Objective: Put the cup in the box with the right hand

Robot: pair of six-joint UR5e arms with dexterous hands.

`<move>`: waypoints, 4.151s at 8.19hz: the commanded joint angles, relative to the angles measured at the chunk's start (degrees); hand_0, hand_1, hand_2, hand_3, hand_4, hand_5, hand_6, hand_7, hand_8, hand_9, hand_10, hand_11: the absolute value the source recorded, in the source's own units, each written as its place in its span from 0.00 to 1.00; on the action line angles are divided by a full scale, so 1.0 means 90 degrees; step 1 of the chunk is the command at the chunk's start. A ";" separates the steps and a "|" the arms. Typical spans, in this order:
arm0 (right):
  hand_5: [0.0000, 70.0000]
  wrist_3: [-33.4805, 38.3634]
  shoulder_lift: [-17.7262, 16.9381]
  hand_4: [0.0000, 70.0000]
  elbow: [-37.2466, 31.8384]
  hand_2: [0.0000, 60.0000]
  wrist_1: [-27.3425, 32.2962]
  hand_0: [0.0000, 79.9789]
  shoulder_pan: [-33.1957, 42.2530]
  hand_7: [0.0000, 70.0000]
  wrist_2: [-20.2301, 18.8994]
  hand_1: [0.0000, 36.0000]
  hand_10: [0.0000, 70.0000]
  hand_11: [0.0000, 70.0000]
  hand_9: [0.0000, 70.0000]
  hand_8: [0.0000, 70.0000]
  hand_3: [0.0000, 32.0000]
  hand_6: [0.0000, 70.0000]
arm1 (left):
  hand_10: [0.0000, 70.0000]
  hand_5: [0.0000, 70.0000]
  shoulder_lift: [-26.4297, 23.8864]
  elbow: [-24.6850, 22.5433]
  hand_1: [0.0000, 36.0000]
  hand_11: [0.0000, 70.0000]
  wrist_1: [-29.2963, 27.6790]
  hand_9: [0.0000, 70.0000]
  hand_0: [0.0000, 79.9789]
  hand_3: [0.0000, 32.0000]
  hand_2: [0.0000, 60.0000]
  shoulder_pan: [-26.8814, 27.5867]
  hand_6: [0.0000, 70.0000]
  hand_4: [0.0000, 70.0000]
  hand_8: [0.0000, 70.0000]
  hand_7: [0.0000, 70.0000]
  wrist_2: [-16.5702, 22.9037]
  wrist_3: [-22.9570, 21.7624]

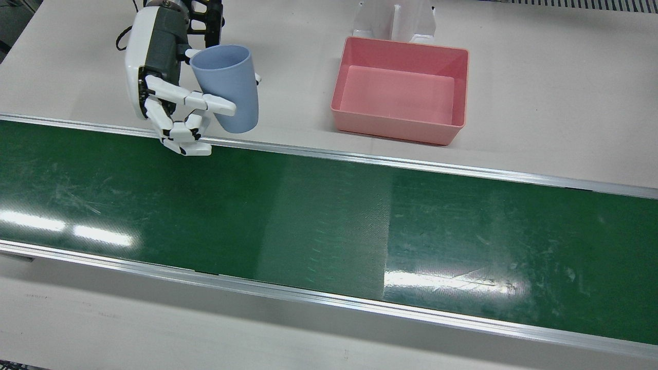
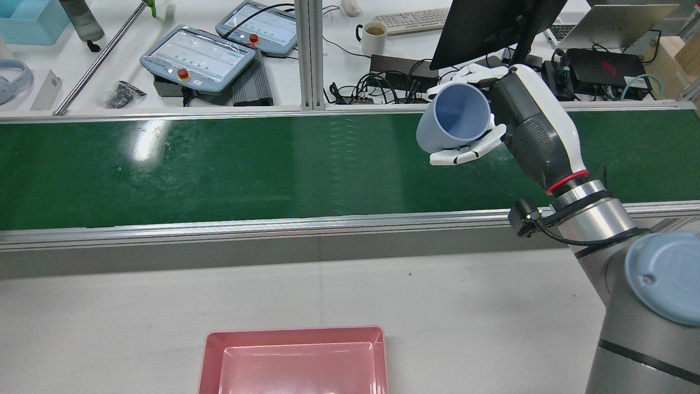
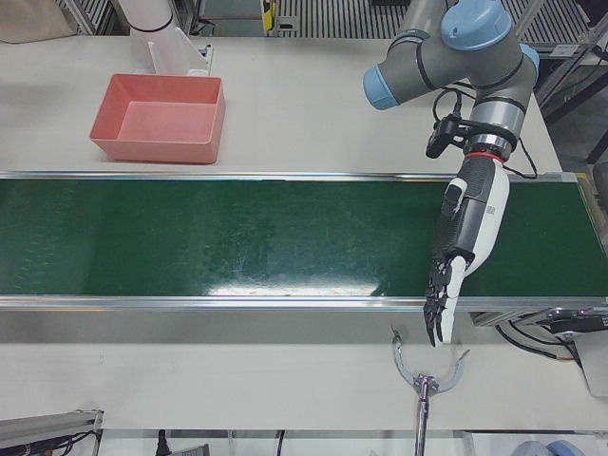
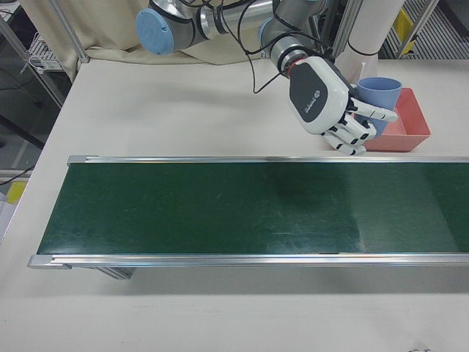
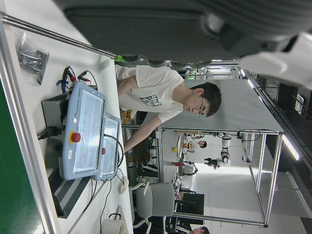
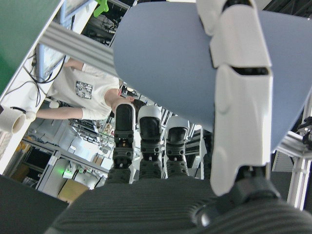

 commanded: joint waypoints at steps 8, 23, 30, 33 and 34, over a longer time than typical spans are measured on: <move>0.15 -0.1775 0.0064 1.00 -0.0105 0.63 0.0099 0.68 -0.2775 1.00 -0.0845 0.49 0.48 0.69 1.00 0.67 0.00 0.54 | 0.00 0.00 -0.0008 0.0002 0.00 0.00 0.0011 0.00 0.00 0.00 0.00 0.0000 0.00 0.00 0.00 0.00 0.0000 0.0000; 0.00 -0.1677 -0.0803 0.71 0.1316 0.00 -0.0008 0.56 -0.2089 0.66 -0.0472 0.00 0.00 0.00 0.26 0.09 0.00 0.12 | 0.00 0.00 -0.0008 -0.0008 0.00 0.00 0.0011 0.00 0.00 0.00 0.00 0.0000 0.00 0.00 0.00 0.00 0.0000 0.0000; 0.05 0.1778 -0.1840 0.67 -0.0549 0.00 0.0418 0.67 0.4344 0.60 -0.4773 0.20 0.02 0.04 0.28 0.12 0.00 0.14 | 0.00 0.00 0.0002 -0.0008 0.00 0.00 0.0011 0.00 0.00 0.00 0.00 0.0000 0.00 0.00 0.00 0.00 0.0000 0.0000; 0.04 0.2454 -0.2309 0.83 -0.2260 0.00 0.2256 0.66 0.6057 0.77 -0.5277 0.16 0.02 0.04 0.31 0.13 0.00 0.17 | 0.00 0.00 0.0002 -0.0008 0.00 0.00 0.0011 0.00 0.00 0.00 0.00 0.0000 0.00 0.00 0.00 0.00 0.0000 0.0000; 0.03 0.2444 -0.2319 0.89 -0.2622 0.00 0.2306 0.63 0.6371 0.81 -0.5287 0.04 0.03 0.05 0.33 0.14 0.00 0.18 | 0.00 0.00 0.0002 -0.0017 0.00 0.00 0.0011 0.00 0.00 0.00 0.00 0.0000 0.00 0.00 0.00 0.00 0.0000 0.0000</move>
